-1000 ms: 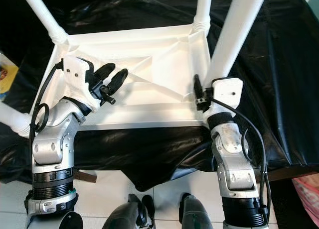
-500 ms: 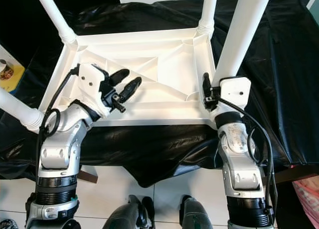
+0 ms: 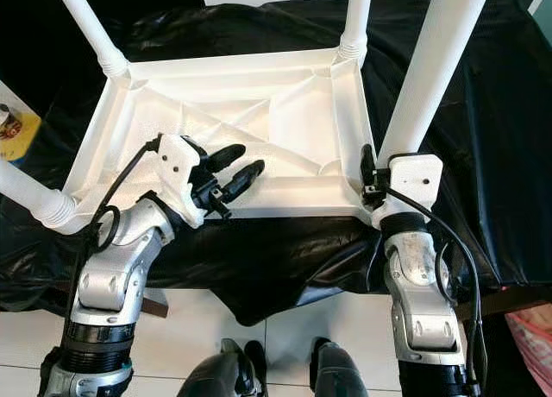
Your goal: Building children table
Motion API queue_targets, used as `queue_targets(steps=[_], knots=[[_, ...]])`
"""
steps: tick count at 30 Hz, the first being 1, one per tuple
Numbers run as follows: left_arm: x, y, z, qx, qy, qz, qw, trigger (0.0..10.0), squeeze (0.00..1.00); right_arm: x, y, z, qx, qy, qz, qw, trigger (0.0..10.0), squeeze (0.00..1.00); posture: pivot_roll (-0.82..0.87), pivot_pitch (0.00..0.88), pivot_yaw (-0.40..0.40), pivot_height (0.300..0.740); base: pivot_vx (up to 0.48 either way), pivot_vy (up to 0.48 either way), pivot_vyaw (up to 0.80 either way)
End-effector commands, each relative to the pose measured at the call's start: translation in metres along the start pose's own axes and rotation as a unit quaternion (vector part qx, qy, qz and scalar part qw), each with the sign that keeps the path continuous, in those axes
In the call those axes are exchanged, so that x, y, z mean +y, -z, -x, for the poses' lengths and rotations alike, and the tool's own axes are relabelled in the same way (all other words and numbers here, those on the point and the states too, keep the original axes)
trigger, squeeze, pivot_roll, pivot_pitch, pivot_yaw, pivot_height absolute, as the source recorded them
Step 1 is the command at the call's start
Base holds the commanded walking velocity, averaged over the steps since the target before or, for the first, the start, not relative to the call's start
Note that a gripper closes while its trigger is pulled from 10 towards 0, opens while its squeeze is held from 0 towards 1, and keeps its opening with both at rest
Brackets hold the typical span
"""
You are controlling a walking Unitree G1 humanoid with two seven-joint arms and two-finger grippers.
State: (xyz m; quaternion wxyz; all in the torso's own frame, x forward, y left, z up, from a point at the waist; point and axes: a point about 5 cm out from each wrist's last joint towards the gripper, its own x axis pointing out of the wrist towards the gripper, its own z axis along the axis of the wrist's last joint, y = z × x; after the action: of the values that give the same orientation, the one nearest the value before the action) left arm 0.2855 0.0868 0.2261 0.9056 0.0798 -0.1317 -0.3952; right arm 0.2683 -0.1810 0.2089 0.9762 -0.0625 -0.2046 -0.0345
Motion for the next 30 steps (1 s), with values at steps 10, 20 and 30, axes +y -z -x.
queue_targets(steps=[10, 20, 30], knots=[[-0.002, 0.009, -0.01, 0.0, 0.02, 0.029, 0.999, 10.0, 0.0, 0.004, 0.0, -0.003, -0.021, -0.007, -0.015, 1.0, 10.0, 0.0, -0.17, 0.138, 0.099, 0.74, 0.0, 0.0, 0.0], [0.001, 0.015, -0.016, 0.001, 0.007, 0.032, 0.999, 10.0, 0.0, 0.003, 0.005, -0.007, -0.017, -0.009, -0.03, 0.999, 10.0, 0.0, -0.19, 0.097, 0.1, 0.74, 0.0, 0.0, 0.0], [-0.004, 0.025, -0.013, 0.001, 0.058, 0.032, 0.998, 10.0, 0.0, 0.006, 0.017, -0.007, -0.004, -0.018, -0.042, 0.999, 10.0, 0.0, -0.19, 0.054, 0.093, 0.74, 0.0, 0.0, 0.0]])
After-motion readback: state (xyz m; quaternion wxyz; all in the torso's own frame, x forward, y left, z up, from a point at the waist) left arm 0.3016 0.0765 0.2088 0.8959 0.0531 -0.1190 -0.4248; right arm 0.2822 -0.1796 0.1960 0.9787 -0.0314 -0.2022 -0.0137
